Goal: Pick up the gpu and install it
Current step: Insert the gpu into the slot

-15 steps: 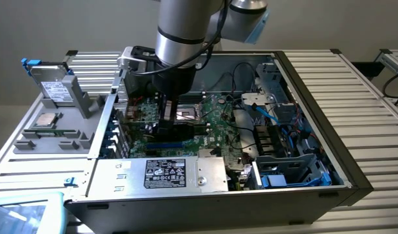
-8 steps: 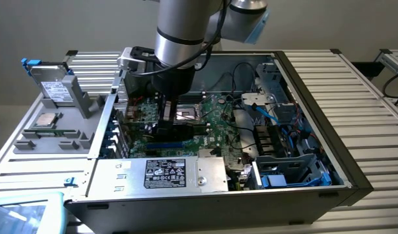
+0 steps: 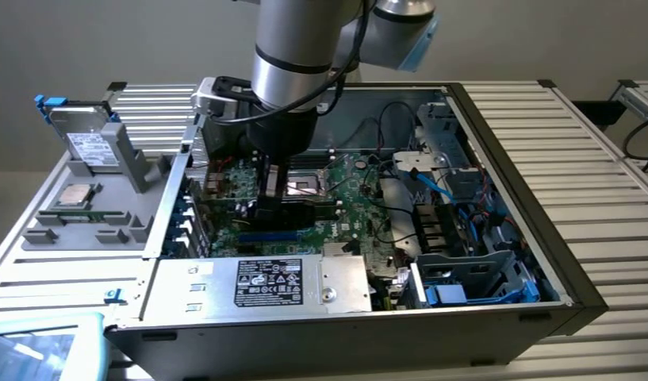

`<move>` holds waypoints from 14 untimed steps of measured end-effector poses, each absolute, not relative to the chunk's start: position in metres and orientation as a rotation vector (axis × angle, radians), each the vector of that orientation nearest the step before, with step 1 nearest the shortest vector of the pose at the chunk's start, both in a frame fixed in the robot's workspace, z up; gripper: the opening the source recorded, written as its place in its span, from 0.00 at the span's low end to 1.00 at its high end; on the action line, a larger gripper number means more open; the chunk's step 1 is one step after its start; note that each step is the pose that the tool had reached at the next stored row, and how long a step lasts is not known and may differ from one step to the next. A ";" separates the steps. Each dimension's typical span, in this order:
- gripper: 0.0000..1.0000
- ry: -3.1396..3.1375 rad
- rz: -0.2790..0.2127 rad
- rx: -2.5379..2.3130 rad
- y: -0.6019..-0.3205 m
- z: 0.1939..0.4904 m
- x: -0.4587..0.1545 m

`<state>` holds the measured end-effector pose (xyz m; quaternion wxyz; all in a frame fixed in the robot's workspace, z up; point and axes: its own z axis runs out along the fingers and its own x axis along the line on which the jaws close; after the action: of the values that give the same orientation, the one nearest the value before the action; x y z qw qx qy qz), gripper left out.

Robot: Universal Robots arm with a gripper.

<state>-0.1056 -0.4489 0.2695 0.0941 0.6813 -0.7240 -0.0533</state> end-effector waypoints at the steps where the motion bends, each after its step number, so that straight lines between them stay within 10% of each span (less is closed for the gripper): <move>1: 0.27 -2.148 -0.158 2.020 -0.449 0.269 -0.105; 14: 0.27 -2.159 -0.179 2.008 -0.449 0.268 -0.103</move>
<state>-0.1028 -0.4491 0.2682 0.0937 0.6768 -0.7276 -0.0605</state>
